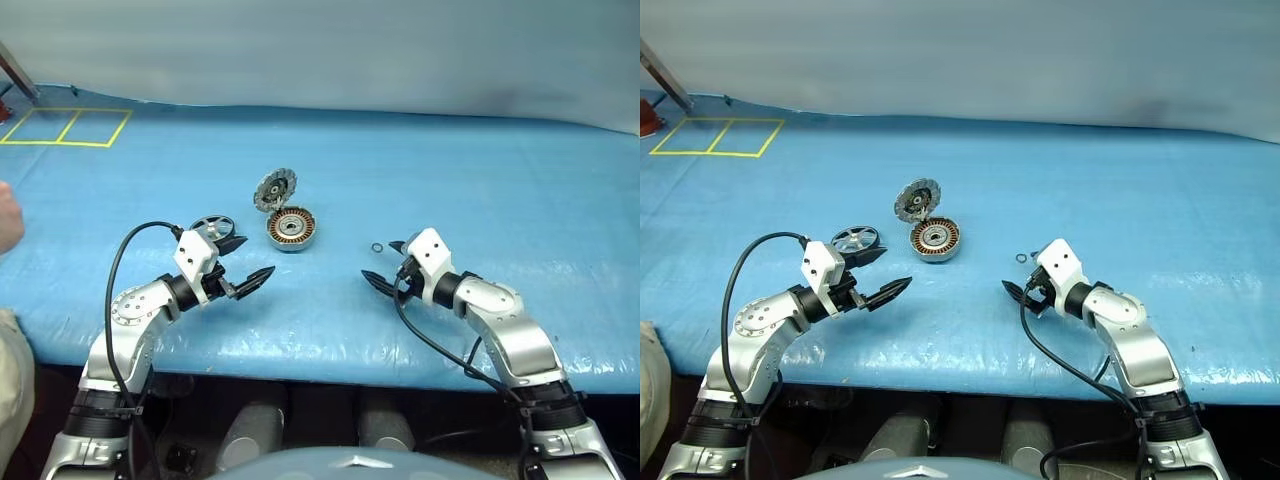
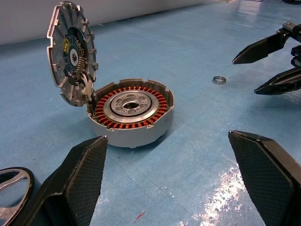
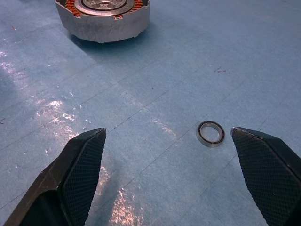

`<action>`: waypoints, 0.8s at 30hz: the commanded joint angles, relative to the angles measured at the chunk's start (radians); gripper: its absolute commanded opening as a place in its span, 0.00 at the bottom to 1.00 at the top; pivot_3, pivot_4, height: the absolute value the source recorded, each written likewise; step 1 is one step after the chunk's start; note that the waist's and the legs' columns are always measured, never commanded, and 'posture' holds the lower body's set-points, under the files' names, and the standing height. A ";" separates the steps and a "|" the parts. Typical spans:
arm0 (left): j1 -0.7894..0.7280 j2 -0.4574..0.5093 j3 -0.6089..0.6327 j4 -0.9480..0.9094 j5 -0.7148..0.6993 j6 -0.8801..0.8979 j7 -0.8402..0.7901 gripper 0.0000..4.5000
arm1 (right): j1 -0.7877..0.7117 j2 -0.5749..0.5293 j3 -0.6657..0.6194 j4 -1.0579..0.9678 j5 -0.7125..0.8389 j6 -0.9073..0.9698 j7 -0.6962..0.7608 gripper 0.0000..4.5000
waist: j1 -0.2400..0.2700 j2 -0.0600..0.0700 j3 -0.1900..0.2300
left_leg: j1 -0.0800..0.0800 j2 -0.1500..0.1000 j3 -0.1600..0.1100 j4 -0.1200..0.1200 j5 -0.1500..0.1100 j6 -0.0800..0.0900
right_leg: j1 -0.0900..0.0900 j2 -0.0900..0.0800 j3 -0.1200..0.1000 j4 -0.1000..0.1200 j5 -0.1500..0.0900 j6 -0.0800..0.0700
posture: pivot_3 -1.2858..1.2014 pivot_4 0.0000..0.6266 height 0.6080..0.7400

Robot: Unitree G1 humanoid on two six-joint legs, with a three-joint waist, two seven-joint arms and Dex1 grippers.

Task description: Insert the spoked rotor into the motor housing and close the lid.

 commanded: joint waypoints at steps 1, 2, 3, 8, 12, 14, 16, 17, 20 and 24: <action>-0.010 0.007 0.012 0.001 0.000 -0.016 -0.004 1.00 | -0.031 -0.008 -0.023 -0.008 0.028 0.015 0.016 1.00 | 0.000 0.000 0.000 | 0.000 0.001 0.001 0.000 0.000 0.000 | 0.000 0.001 0.001 0.000 0.000 0.000 | 0.52 0.24 1.00; -0.011 0.008 0.011 0.002 0.001 -0.016 -0.005 1.00 | -0.033 -0.012 -0.022 -0.007 0.029 0.020 0.020 1.00 | 0.000 0.000 0.000 | 0.000 0.002 0.001 0.000 0.000 0.000 | 0.000 0.002 0.002 -0.001 0.001 0.000 | 0.52 0.24 1.00; -0.013 0.008 0.010 0.003 0.001 -0.015 -0.006 1.00 | -0.036 -0.016 -0.020 -0.006 0.030 0.024 0.024 1.00 | 0.000 0.000 0.000 | 0.000 0.003 0.003 0.000 0.000 0.000 | 0.000 0.003 0.003 -0.002 0.002 0.000 | 0.52 0.24 1.00; -0.025 0.012 0.003 0.009 0.006 -0.016 -0.012 1.00 | -0.043 -0.028 -0.018 -0.001 0.030 0.034 0.036 1.00 | 0.000 0.000 0.000 | 0.000 0.007 0.008 0.000 -0.001 -0.001 | -0.002 0.006 0.006 -0.003 0.004 -0.001 | 0.52 0.24 1.00; -0.038 0.016 -0.003 0.016 0.011 -0.017 -0.017 1.00 | -0.048 -0.028 -0.016 0.002 0.028 0.034 0.037 1.00 | 0.000 0.000 0.000 | 0.000 0.008 0.010 0.000 -0.001 0.000 | -0.003 0.007 0.008 -0.004 0.006 -0.001 | 0.52 0.24 1.00; -0.044 0.018 -0.006 0.019 0.013 -0.018 -0.020 1.00 | -0.050 -0.026 -0.013 0.000 0.025 0.034 0.035 1.00 | 0.000 0.000 0.000 | 0.000 0.008 0.011 0.001 -0.001 0.000 | -0.003 0.007 0.008 -0.004 0.006 -0.001 | 0.52 0.24 1.00; -0.050 0.016 -0.008 0.021 0.016 -0.017 -0.023 1.00 | -0.050 -0.023 -0.012 -0.001 0.023 0.031 0.033 1.00 | 0.000 0.000 0.000 | 0.000 0.008 0.011 0.001 -0.001 0.000 | -0.003 0.007 0.008 -0.004 0.007 -0.001 | 0.52 0.24 1.00; -0.053 0.014 -0.009 0.023 0.019 -0.018 -0.024 1.00 | -0.050 -0.022 -0.011 -0.001 0.023 0.028 0.032 1.00 | 0.000 0.000 0.000 | 0.000 0.008 0.011 0.001 -0.001 0.000 | -0.003 0.007 0.008 -0.004 0.007 -0.001 | 0.52 0.24 1.00; -0.062 0.015 -0.008 0.024 0.021 -0.013 -0.031 1.00 | -0.049 -0.016 -0.011 -0.003 0.020 0.025 0.024 1.00 | 0.000 0.000 0.000 | 0.000 0.008 0.012 0.001 -0.001 0.000 | -0.003 0.007 0.008 -0.004 0.007 -0.001 | 0.52 0.24 1.00; -0.076 0.020 -0.011 0.035 0.025 -0.011 -0.040 1.00 | -0.050 -0.013 -0.005 -0.005 0.015 0.019 0.017 1.00 | 0.000 0.000 0.000 | 0.000 0.008 0.011 0.001 -0.001 0.000 | -0.003 0.007 0.008 -0.004 0.007 -0.002 | 0.52 0.24 1.00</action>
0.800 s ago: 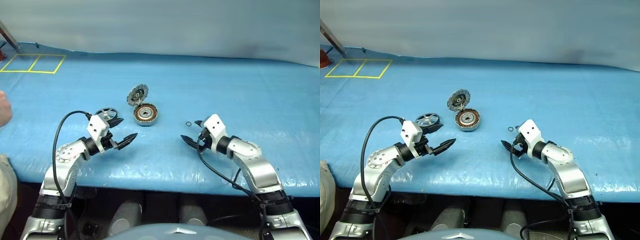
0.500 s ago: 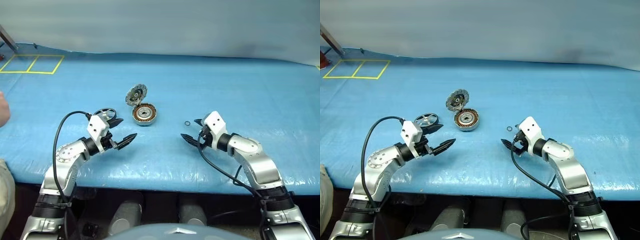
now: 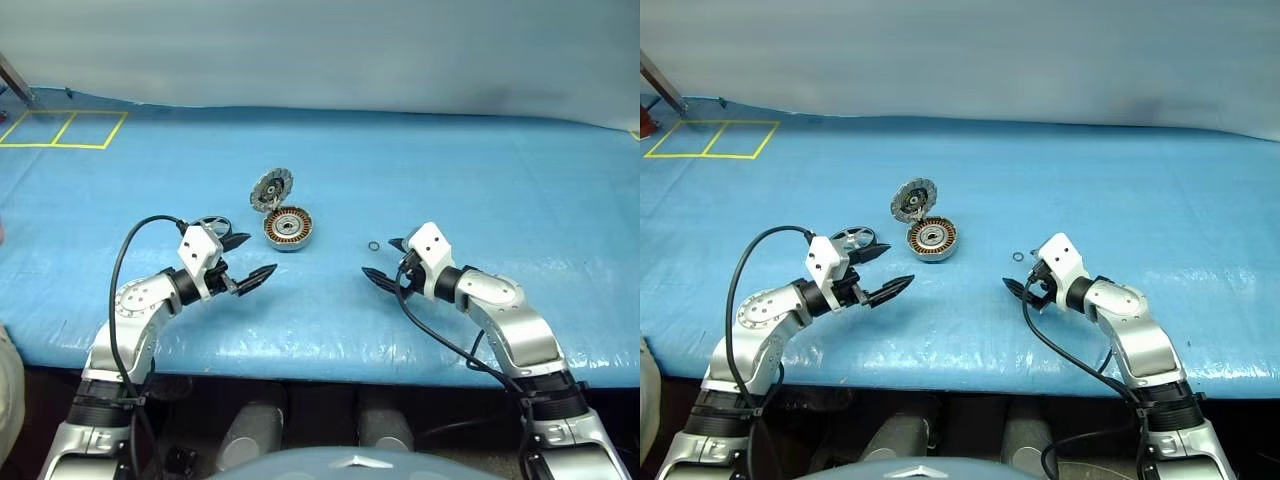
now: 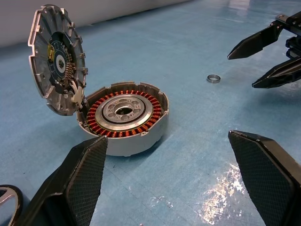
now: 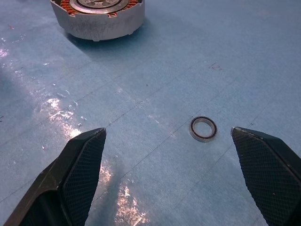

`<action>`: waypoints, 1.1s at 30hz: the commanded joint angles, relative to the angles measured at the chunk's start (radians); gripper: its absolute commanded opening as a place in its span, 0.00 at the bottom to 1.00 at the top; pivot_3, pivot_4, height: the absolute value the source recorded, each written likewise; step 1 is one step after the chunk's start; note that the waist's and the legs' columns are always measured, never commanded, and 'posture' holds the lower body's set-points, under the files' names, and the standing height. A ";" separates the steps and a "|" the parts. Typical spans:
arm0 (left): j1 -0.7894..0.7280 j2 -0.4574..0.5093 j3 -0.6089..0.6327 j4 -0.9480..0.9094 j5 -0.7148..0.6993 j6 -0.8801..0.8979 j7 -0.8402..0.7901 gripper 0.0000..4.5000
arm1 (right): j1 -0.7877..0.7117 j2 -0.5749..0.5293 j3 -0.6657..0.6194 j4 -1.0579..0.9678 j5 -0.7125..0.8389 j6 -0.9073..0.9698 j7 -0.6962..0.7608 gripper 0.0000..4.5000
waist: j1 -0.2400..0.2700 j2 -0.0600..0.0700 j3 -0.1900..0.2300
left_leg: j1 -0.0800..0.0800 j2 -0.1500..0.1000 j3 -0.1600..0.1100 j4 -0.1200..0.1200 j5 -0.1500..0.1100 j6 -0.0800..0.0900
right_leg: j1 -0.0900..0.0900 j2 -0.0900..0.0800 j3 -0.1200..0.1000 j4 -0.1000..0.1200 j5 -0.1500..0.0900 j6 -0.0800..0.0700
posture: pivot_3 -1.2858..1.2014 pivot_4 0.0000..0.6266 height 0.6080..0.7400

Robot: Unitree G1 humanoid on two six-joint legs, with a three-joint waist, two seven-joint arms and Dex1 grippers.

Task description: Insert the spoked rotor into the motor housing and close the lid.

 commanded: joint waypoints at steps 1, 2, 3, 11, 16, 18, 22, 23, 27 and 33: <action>-0.022 0.013 0.003 0.002 0.000 -0.011 -0.013 1.00 | -0.014 0.002 -0.007 -0.030 0.004 -0.012 -0.005 1.00 | 0.000 0.000 0.000 | 0.000 0.000 0.000 0.000 0.000 0.000 | 0.000 0.000 0.000 0.000 0.000 0.000 | 0.52 0.24 1.00; -0.025 0.011 0.002 0.003 0.001 -0.011 -0.015 1.00 | -0.013 0.002 -0.008 -0.033 0.005 -0.011 -0.005 1.00 | 0.000 0.000 0.000 | 0.000 0.000 0.000 0.000 0.000 0.000 | 0.000 0.000 0.000 0.000 0.000 0.000 | 0.52 0.24 1.00; -0.027 0.010 0.002 0.006 0.002 -0.012 -0.014 1.00 | -0.011 0.002 -0.007 -0.035 0.004 -0.011 -0.005 1.00 | -0.001 0.000 0.000 | 0.000 0.000 0.001 0.000 0.000 0.000 | 0.000 0.000 0.000 0.000 0.000 0.000 | 0.52 0.24 1.00; -0.090 0.011 -0.032 0.033 0.067 0.022 0.036 1.00 | -0.011 0.000 -0.006 -0.038 -0.004 -0.016 -0.009 1.00 | 0.001 0.000 0.000 | 0.000 0.001 0.001 0.001 0.000 0.000 | 0.000 0.001 0.000 0.000 0.001 0.000 | 0.52 0.24 1.00; -0.225 0.058 -0.110 0.064 0.150 0.078 0.009 1.00 | -0.029 0.011 0.009 -0.032 -0.012 -0.020 -0.010 1.00 | 0.000 -0.001 0.000 | 0.000 0.001 0.001 0.002 0.000 0.000 | 0.001 0.002 0.000 0.000 0.002 0.000 | 0.52 0.24 1.00; -0.305 0.083 -0.158 0.101 0.184 0.104 -0.034 1.00 | -0.035 0.017 0.018 -0.030 -0.017 -0.024 -0.010 1.00 | -0.001 -0.001 0.000 | 0.000 0.001 0.002 0.002 0.000 0.000 | 0.000 0.002 0.000 0.000 0.002 0.001 | 0.52 0.24 1.00; -0.446 0.103 -0.250 0.153 0.238 0.152 -0.114 1.00 | -0.033 0.023 0.026 -0.026 -0.020 -0.033 -0.014 1.00 | -0.004 -0.001 0.001 | 0.000 0.002 0.002 0.002 0.000 0.000 | 0.000 0.003 0.001 -0.001 0.003 0.001 | 0.52 0.24 1.00; -0.484 0.107 -0.275 0.171 0.257 0.162 -0.133 1.00 | -0.032 0.025 0.027 -0.025 -0.021 -0.036 -0.016 1.00 | -0.006 -0.001 0.001 | 0.000 0.002 0.002 0.002 0.000 0.000 | 0.000 0.003 0.001 -0.001 0.003 0.001 | 0.52 0.24 1.00; -0.620 0.118 -0.377 0.237 0.337 0.168 -0.223 1.00 | -0.031 0.032 0.030 -0.026 -0.023 -0.042 -0.022 1.00 | -0.013 -0.002 0.001 | 0.000 0.002 0.002 0.002 0.000 0.000 | 0.000 0.004 0.001 -0.001 0.003 0.001 | 0.52 0.24 1.00; -0.822 0.136 -0.548 0.371 0.487 0.142 -0.399 1.00 | -0.035 0.038 0.038 -0.025 -0.026 -0.052 -0.029 1.00 | -0.021 -0.003 0.002 | 0.000 0.002 0.003 0.002 0.000 0.000 | 0.000 0.005 0.001 -0.001 0.003 0.001 | 0.52 0.24 1.00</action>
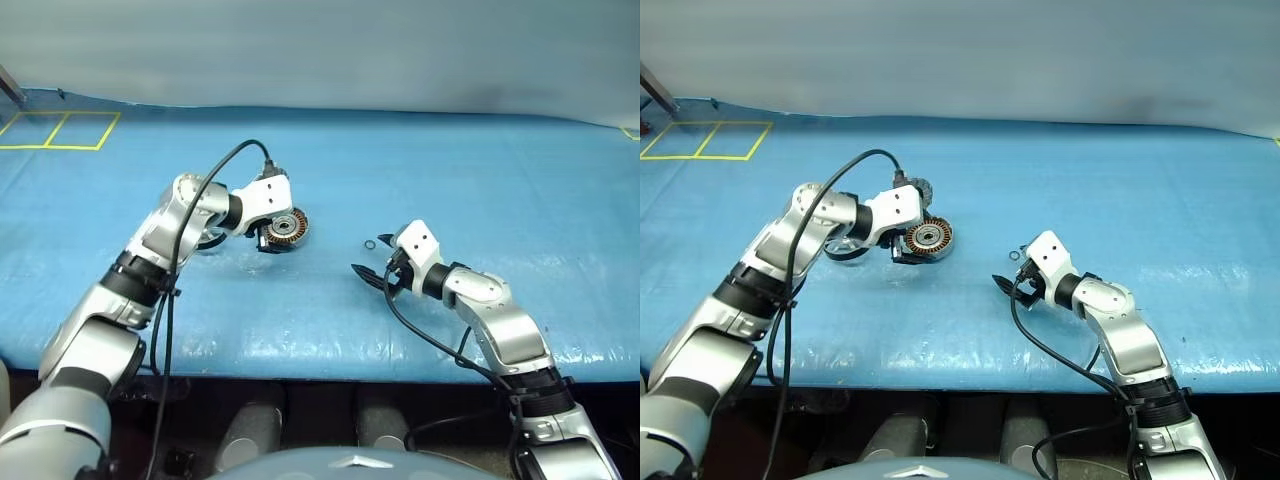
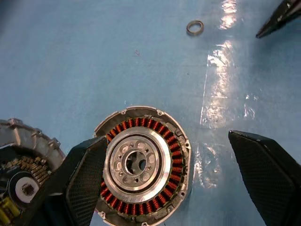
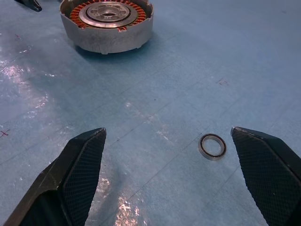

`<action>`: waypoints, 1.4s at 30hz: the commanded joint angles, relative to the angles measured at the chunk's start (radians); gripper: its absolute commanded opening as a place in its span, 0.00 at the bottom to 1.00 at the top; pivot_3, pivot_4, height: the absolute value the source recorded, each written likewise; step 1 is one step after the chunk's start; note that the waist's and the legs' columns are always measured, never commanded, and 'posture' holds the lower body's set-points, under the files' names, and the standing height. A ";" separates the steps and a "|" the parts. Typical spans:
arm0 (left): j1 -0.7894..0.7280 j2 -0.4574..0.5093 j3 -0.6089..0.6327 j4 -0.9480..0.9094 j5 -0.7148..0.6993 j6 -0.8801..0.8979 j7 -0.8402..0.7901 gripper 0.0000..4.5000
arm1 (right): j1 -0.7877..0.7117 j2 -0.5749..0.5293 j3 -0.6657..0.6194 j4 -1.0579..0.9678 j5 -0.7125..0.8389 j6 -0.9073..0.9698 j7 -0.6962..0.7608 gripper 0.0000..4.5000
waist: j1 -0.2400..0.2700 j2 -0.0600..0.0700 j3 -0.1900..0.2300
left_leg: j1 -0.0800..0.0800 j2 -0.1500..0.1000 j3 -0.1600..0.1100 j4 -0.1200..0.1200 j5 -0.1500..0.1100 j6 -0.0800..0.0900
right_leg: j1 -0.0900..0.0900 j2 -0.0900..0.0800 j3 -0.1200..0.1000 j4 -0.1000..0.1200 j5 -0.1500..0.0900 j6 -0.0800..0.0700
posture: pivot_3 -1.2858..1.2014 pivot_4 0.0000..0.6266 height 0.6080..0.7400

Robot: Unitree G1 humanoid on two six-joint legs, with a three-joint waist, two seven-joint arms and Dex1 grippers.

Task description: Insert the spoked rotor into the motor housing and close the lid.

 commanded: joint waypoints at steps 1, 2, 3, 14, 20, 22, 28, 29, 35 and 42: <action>-0.093 0.026 -0.073 0.070 0.105 -0.049 -0.081 1.00 | -0.009 0.004 -0.004 -0.026 -0.004 -0.024 -0.005 1.00 | -0.005 0.000 0.000 | 0.000 0.000 0.000 0.000 0.000 0.000 | 0.000 0.000 0.000 0.000 0.000 0.000 | 0.52 0.24 1.00; -0.121 0.028 -0.097 0.097 0.135 -0.069 -0.100 1.00 | -0.010 0.003 -0.003 -0.025 -0.004 -0.025 -0.004 1.00 | -0.007 0.000 0.000 | 0.000 0.000 0.000 0.000 0.000 0.000 | 0.000 0.001 0.000 0.000 0.000 0.000 | 0.52 0.24 1.00; -0.147 0.028 -0.118 0.122 0.162 -0.089 -0.117 1.00 | -0.010 0.003 -0.001 -0.024 -0.005 -0.026 -0.003 1.00 | -0.007 -0.001 0.000 | 0.000 0.000 0.000 0.000 0.000 0.000 | 0.000 0.001 0.000 0.000 0.000 0.000 | 0.52 0.24 1.00; -0.253 -0.010 -0.225 0.262 0.354 -0.269 -0.230 1.00 | -0.009 -0.032 -0.001 -0.030 -0.020 -0.015 0.017 1.00 | -0.008 -0.003 0.002 | 0.000 0.000 0.000 0.000 0.000 0.000 | 0.000 0.002 0.001 0.000 0.000 0.000 | 0.52 0.24 1.00; -0.238 -0.043 -0.213 0.289 0.377 -0.280 -0.235 1.00 | -0.013 -0.025 0.007 -0.038 -0.023 -0.015 0.014 1.00 | -0.009 -0.003 0.002 | -0.002 0.001 0.000 0.003 -0.001 0.001 | 0.000 0.002 0.001 0.001 0.000 0.001 | 0.52 0.24 1.00; -0.238 -0.054 -0.212 0.307 0.385 -0.284 -0.234 1.00 | -0.008 -0.025 0.015 -0.041 -0.027 -0.015 0.017 1.00 | -0.009 -0.003 0.002 | -0.002 0.001 0.000 0.004 -0.001 0.001 | 0.000 0.002 0.001 0.001 0.001 0.001 | 0.52 0.24 1.00; -0.224 -0.069 -0.223 0.329 0.408 -0.310 -0.245 1.00 | 0.000 -0.030 0.013 -0.053 -0.028 -0.012 0.016 1.00 | -0.010 -0.003 0.002 | -0.002 0.001 0.000 0.005 -0.001 0.001 | 0.000 0.002 0.001 0.001 0.001 0.002 | 0.52 0.24 1.00; -0.223 -0.076 -0.226 0.339 0.416 -0.319 -0.231 1.00 | 0.001 -0.030 0.014 -0.055 -0.029 -0.011 0.015 1.00 | -0.009 -0.003 0.002 | -0.002 0.001 0.000 0.005 -0.001 0.001 | 0.000 0.002 0.001 0.001 0.001 0.002 | 0.52 0.24 1.00; -0.213 -0.104 -0.223 0.368 0.440 -0.337 -0.223 1.00 | 0.007 -0.029 0.019 -0.065 -0.032 -0.007 0.013 1.00 | -0.008 -0.003 0.002 | -0.003 0.000 0.000 0.007 -0.001 0.001 | 0.000 0.002 0.001 0.002 0.001 0.002 | 0.52 0.24 1.00; -0.226 -0.105 -0.213 0.366 0.442 -0.354 -0.228 1.00 | 0.012 -0.036 0.014 -0.068 -0.033 -0.004 0.015 1.00 | -0.008 -0.003 0.002 | -0.003 0.001 0.000 0.009 -0.001 0.001 | 0.001 0.002 0.001 0.002 0.002 0.004 | 0.52 0.24 1.00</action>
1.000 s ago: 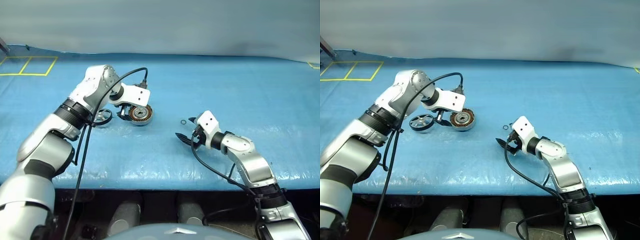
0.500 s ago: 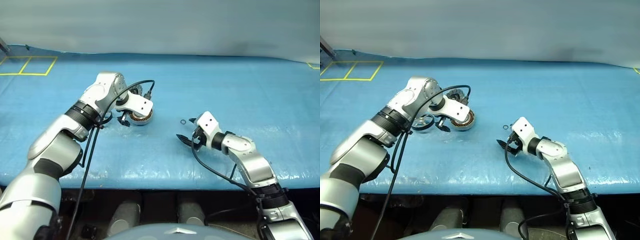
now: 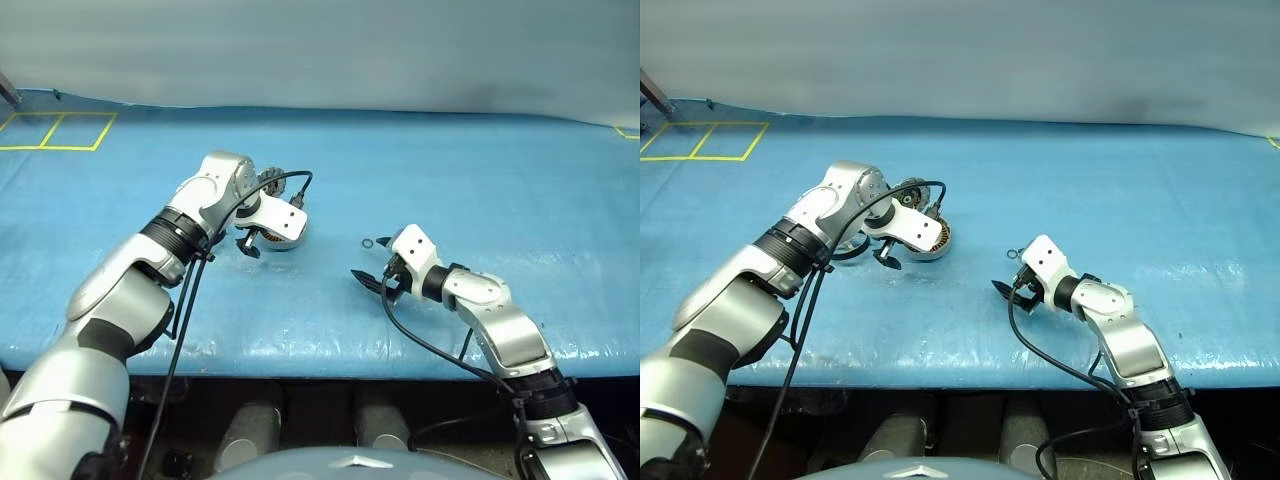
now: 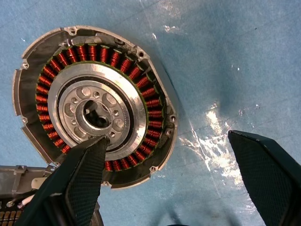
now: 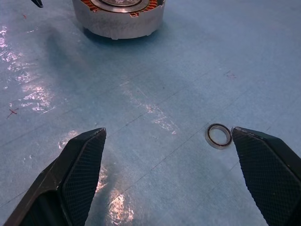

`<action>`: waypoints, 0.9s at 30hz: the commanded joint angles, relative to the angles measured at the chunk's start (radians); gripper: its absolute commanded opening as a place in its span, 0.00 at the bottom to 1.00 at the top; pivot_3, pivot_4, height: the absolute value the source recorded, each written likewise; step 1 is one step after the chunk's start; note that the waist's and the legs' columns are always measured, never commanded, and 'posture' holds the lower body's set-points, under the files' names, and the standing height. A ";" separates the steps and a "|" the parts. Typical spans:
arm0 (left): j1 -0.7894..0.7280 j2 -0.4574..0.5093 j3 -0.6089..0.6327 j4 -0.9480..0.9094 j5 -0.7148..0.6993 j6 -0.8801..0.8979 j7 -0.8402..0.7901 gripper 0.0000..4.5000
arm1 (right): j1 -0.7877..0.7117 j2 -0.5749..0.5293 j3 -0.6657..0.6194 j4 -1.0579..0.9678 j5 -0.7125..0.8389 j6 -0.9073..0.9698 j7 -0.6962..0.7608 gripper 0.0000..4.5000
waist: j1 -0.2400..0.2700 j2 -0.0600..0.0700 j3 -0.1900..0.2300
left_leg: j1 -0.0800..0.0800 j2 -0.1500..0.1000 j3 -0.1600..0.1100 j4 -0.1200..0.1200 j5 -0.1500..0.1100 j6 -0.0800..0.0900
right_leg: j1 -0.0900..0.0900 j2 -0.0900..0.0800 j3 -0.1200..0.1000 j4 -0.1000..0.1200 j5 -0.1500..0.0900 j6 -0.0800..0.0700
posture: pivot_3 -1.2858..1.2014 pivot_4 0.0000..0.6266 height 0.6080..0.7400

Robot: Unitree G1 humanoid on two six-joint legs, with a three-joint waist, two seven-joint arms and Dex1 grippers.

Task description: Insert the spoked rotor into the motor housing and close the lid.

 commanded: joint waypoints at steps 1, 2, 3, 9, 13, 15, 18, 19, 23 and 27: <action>-0.019 -0.002 0.020 -0.002 0.008 -0.024 -0.005 1.00 | 0.001 -0.008 -0.016 -0.041 0.004 -0.009 -0.001 1.00 | 0.000 0.000 0.000 | 0.000 0.000 0.000 0.000 0.000 0.000 | 0.000 0.000 0.000 0.000 0.000 0.000 | 0.52 0.24 1.00; -0.021 0.000 0.020 0.000 0.010 -0.028 -0.008 1.00 | 0.001 -0.009 -0.016 -0.040 0.004 -0.010 -0.001 1.00 | 0.000 0.000 0.000 | 0.000 0.000 0.000 0.000 0.000 0.000 | 0.000 0.000 0.000 0.000 0.000 0.000 | 0.52 0.24 1.00; -0.022 0.001 0.020 0.000 0.012 -0.031 -0.010 1.00 | 0.002 -0.009 -0.017 -0.040 0.004 -0.010 -0.001 1.00 | 0.000 0.000 0.000 | 0.000 0.000 0.000 0.000 0.000 0.000 | 0.000 0.000 0.000 0.000 0.000 0.000 | 0.52 0.24 1.00; -0.024 -0.001 0.026 -0.005 0.018 -0.040 -0.014 0.73 | 0.001 -0.011 -0.017 -0.035 0.005 -0.010 0.000 1.00 | -0.002 0.000 0.000 | 0.000 0.000 0.000 0.000 0.000 0.000 | 0.000 0.000 0.000 0.000 0.000 0.000 | 0.52 0.24 1.00; -0.022 0.012 0.027 -0.022 0.026 -0.048 -0.027 0.73 | 0.001 -0.014 -0.019 -0.034 0.004 -0.009 0.001 1.00 | -0.005 0.000 0.000 | 0.000 0.000 0.000 0.000 0.000 0.000 | 0.000 0.000 0.000 0.000 0.000 0.000 | 0.52 0.24 1.00; -0.022 0.012 0.031 -0.024 0.027 -0.049 -0.029 0.73 | 0.001 -0.016 -0.018 -0.033 0.004 -0.009 0.002 1.00 | -0.006 0.000 0.000 | 0.000 0.000 0.000 0.000 0.000 0.000 | 0.000 0.000 0.000 0.000 0.000 0.000 | 0.52 0.24 1.00; -0.026 0.006 0.035 -0.022 0.028 -0.049 -0.022 0.73 | -0.002 -0.018 -0.017 -0.028 0.005 -0.009 0.003 1.00 | -0.007 0.000 0.000 | 0.000 0.000 0.000 0.001 0.000 0.000 | 0.000 0.000 0.000 0.000 0.000 0.000 | 0.52 0.24 1.00; -0.028 0.003 0.035 -0.020 0.029 -0.049 -0.018 0.73 | -0.004 -0.018 -0.016 -0.027 0.005 -0.009 0.004 1.00 | -0.007 0.000 0.000 | 0.000 0.000 0.000 0.001 0.000 0.000 | 0.000 0.000 0.000 0.000 0.000 0.000 | 0.52 0.24 1.00; -0.033 0.001 0.039 -0.021 0.028 -0.049 -0.016 0.73 | -0.006 -0.017 -0.016 -0.026 0.004 -0.008 0.003 1.00 | -0.007 0.000 0.000 | -0.001 0.000 0.000 0.001 0.000 0.000 | 0.000 0.000 0.000 0.000 0.000 0.000 | 0.52 0.24 1.00; -0.035 0.009 0.033 -0.019 0.031 -0.073 -0.022 0.73 | -0.004 -0.017 -0.016 -0.026 0.004 -0.007 0.004 1.00 | -0.007 0.000 0.000 | -0.001 0.000 0.000 0.001 0.000 0.000 | 0.000 0.000 0.000 0.000 0.000 0.000 | 0.52 0.24 1.00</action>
